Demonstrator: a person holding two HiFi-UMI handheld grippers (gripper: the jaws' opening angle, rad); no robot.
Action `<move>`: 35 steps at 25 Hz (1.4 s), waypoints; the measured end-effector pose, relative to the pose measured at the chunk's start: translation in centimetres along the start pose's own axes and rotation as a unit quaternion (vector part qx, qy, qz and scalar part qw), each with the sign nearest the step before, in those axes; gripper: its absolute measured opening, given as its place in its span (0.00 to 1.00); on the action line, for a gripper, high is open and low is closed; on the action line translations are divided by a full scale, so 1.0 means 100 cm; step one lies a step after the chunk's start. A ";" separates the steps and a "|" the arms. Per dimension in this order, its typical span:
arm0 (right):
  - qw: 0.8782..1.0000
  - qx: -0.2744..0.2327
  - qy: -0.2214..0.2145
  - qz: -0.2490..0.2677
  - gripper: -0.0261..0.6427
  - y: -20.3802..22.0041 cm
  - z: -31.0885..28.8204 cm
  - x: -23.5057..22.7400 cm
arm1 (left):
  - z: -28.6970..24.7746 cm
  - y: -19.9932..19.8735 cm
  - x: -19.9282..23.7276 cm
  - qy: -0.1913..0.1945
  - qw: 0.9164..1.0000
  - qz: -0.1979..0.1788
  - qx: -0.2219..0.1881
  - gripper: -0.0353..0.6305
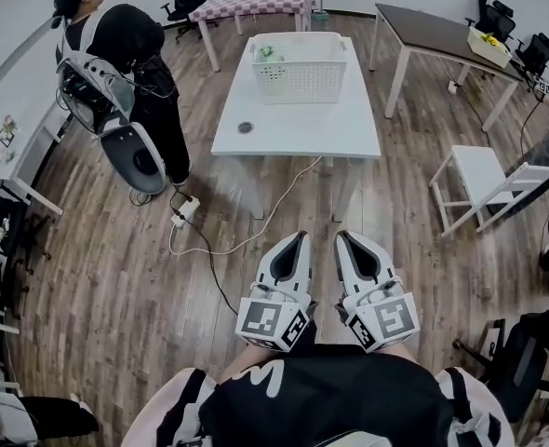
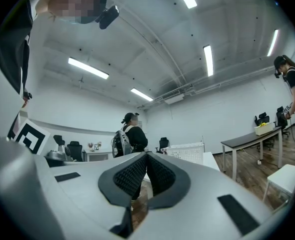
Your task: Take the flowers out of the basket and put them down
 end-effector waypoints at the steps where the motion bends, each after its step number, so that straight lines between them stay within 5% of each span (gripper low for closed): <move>1: 1.000 -0.001 0.003 -0.001 0.06 0.000 -0.012 -0.004 | -0.009 -0.002 0.009 0.003 1.000 -0.002 0.000 0.05; 18: 0.999 0.001 0.050 -0.014 0.06 0.014 -0.242 -0.054 | -0.160 -0.029 0.189 0.042 0.999 -0.005 0.017 0.05; 35: 0.999 0.010 0.045 -0.021 0.06 0.025 -0.298 -0.061 | -0.189 -0.026 0.240 0.034 0.999 0.002 0.030 0.05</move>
Point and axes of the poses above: the fingertips, and each gripper's own axes: z backward along the fingers, x to its left, y out of its underside, the point moved 1 cm from there along z, backward along the fingers, and after that the axes turned 9 degrees about y, right-handed, at the moved point
